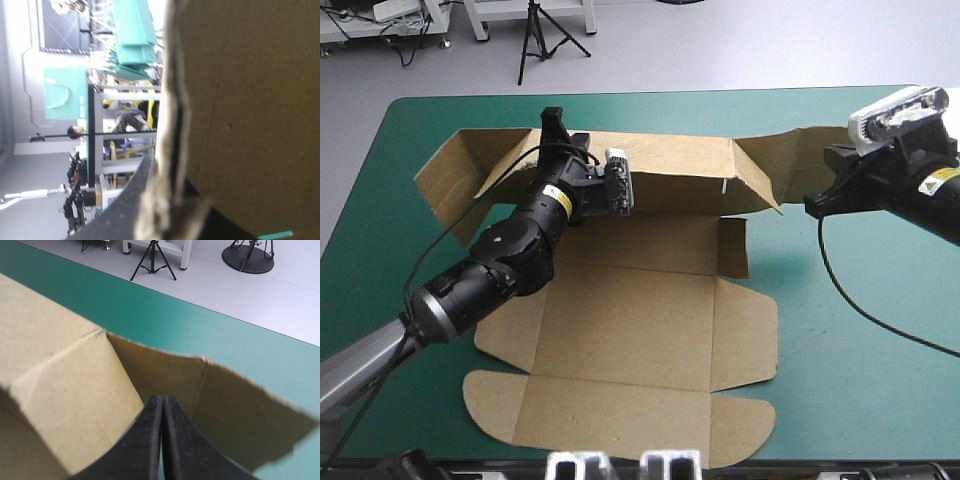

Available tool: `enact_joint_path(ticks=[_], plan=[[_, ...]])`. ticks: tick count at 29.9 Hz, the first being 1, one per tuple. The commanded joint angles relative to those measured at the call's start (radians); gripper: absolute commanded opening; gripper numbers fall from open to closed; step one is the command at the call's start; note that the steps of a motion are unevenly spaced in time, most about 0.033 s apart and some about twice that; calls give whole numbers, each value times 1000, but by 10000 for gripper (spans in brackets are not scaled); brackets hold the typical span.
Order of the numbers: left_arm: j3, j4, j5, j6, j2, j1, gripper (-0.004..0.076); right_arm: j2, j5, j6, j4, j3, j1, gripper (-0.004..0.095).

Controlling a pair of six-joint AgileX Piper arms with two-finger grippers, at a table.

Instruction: Fold the box

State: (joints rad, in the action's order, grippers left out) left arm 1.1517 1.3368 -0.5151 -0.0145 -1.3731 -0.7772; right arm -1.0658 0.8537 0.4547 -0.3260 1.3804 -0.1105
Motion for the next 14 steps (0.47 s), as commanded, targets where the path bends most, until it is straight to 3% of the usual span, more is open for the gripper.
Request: enact_joint_path(ticks=[1,8,14], plan=[[-34,273,60,-269,46,-5,-8,-38,-57,-30,-24,84,-1,-18],[-105,287,-18,-318,46,5,-8,-142,7,-3,-10,206,-1,-17],[-127,306,-13,-319,44,5,-8,-250,32,3,-21,265,-1,-18]])
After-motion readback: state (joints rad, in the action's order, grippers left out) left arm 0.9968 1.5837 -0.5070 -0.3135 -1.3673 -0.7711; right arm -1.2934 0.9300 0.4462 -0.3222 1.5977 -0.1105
